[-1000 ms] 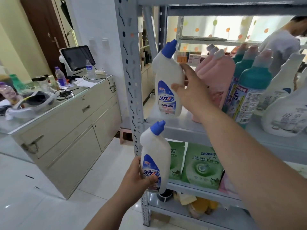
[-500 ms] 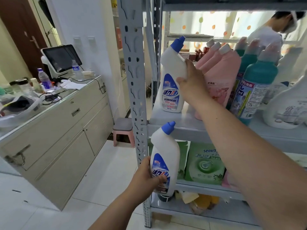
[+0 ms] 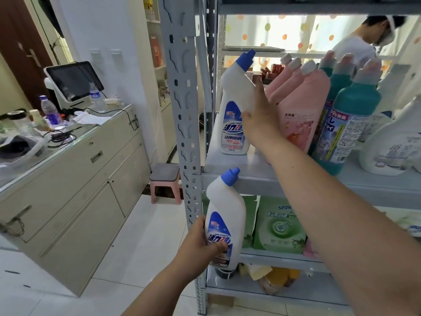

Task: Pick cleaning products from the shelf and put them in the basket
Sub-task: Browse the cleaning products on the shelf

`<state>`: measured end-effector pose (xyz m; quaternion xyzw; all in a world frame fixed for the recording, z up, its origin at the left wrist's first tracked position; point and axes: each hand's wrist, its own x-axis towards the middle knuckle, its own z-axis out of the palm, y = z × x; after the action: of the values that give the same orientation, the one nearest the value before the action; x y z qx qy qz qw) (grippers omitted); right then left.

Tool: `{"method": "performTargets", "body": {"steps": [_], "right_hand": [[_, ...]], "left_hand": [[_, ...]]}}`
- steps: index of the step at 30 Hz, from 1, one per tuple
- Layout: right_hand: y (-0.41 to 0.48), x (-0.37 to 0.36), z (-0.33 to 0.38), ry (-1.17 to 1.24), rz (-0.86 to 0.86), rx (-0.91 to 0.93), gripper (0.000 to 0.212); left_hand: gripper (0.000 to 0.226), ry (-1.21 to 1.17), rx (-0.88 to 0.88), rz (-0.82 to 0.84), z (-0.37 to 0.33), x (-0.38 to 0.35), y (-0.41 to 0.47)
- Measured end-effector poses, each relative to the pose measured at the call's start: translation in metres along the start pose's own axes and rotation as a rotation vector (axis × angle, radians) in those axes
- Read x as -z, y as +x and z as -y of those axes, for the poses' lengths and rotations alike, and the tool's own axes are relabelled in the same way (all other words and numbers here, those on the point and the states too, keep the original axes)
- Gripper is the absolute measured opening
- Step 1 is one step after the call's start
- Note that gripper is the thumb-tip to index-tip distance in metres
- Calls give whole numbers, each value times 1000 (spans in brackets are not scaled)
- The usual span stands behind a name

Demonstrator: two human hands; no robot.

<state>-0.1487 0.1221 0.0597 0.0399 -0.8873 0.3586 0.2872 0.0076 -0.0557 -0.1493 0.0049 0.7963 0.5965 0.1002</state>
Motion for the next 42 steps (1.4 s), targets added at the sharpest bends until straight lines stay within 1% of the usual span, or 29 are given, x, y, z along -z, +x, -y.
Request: {"method": "performTargets", "body": {"steps": [4, 8, 10, 12, 14, 16, 20, 22, 25, 27, 29, 32, 35, 37, 39, 42], "right_hand": [[-6, 1, 5, 1, 11, 17, 86], [-27, 10, 8, 25, 61, 132, 84], [-46, 17, 7, 34, 91, 175, 79], [-70, 25, 2, 51, 71, 213, 72], [-100, 32, -10, 84, 66, 239, 65], [-132, 36, -27, 126, 103, 239, 57], [-199, 37, -69, 253, 230, 111, 49], [-229, 37, -88, 317, 309, 8, 52], [-261, 43, -106, 517, 525, -196, 65], [-274, 53, -117, 615, 652, -322, 61], [-286, 65, -129, 666, 701, -388, 57], [-302, 83, -145, 700, 738, -414, 61], [-322, 93, -156, 683, 710, -385, 65], [-340, 96, -160, 695, 660, -373, 64], [-359, 98, -161, 709, 631, -381, 66], [-383, 103, -161, 735, 710, -371, 65]], "left_hand": [[52, -17, 1, -3, -1, 1, -2], [52, -26, -12, -24, -1, 2, -4], [52, -40, -19, -29, -1, 2, -5], [52, -49, -20, -30, -2, 1, -6], [50, -53, -19, -38, -3, -1, -9], [47, -53, -16, -50, -4, -6, -13], [45, -44, -17, -56, -6, -23, -29], [45, -45, -19, -64, -8, -36, -39], [47, -78, -16, -72, -10, -59, -60], [46, -73, -6, -64, -11, -78, -74], [47, -65, 11, -54, -9, -97, -89], [50, -32, 29, -90, -7, -120, -110], [64, 75, -34, -178, -4, -140, -131], [82, 107, -73, -199, 2, -157, -145], [102, 111, -65, -206, 11, -175, -156], [116, 108, -21, -287, 18, -193, -164]]}}
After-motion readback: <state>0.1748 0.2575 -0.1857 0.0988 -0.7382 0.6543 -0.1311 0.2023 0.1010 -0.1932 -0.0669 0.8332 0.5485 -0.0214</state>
